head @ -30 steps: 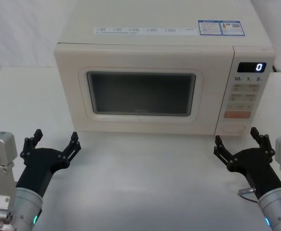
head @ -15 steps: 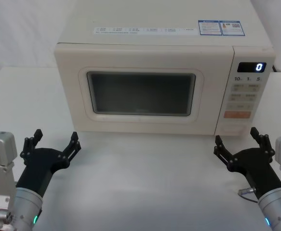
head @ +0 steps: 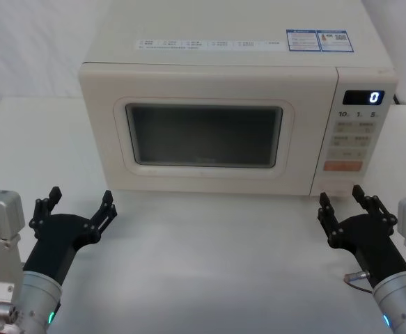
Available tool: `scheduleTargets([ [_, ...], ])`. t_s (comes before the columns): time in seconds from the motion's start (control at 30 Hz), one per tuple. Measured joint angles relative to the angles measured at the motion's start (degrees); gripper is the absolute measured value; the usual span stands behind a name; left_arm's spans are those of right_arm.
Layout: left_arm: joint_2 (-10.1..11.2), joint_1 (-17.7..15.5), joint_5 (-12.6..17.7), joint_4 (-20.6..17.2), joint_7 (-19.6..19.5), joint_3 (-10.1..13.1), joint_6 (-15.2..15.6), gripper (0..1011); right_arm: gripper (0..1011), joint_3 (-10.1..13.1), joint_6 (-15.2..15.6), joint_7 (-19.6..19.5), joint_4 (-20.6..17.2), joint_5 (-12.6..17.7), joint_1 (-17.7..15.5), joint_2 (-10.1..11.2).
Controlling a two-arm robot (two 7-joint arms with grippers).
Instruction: Press the button to open the microwave door with one hand; close the microwave door with the other hand.
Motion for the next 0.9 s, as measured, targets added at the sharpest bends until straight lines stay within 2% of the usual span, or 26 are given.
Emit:
scheduleTargets([
  [0.13,0.0,0.0,0.0,0.0,0.0,0.0,0.0,1001,488,0.0,0.0,0.0,0.0,0.0,0.0,0.0],
  [0.2,0.0,0.0,0.0,0.0,0.0,0.0,0.0,1001,444,0.0,0.0,0.0,0.0,0.0,0.0,0.0],
  [0.27,0.0,0.0,0.0,0.0,0.0,0.0,0.0,1001,342,0.0,0.0,0.0,0.0,0.0,0.0,0.0],
  [0.33,0.0,0.0,0.0,0.0,0.0,0.0,0.0,1001,332,0.0,0.0,0.0,0.0,0.0,0.0,0.0],
  [0.37,0.0,0.0,0.0,0.0,0.0,0.0,0.0,1001,262,0.0,0.0,0.0,0.0,0.0,0.0,0.0],
  [0.47,0.0,0.0,0.0,0.0,0.0,0.0,0.0,1001,162,0.0,0.0,0.0,0.0,0.0,0.0,0.0],
  [0.53,0.0,0.0,0.0,0.0,0.0,0.0,0.0,1001,135,0.0,0.0,0.0,0.0,0.0,0.0,0.0],
  [0.57,0.0,0.0,0.0,0.0,0.0,0.0,0.0,1001,72,0.0,0.0,0.0,0.0,0.0,0.0,0.0],
  [0.63,0.0,0.0,0.0,0.0,0.0,0.0,0.0,1001,16,0.0,0.0,0.0,0.0,0.0,0.0,0.0],
  [0.9,0.0,0.0,0.0,0.0,0.0,0.0,0.0,1001,0,0.0,0.0,0.0,0.0,0.0,0.0,0.0],
])
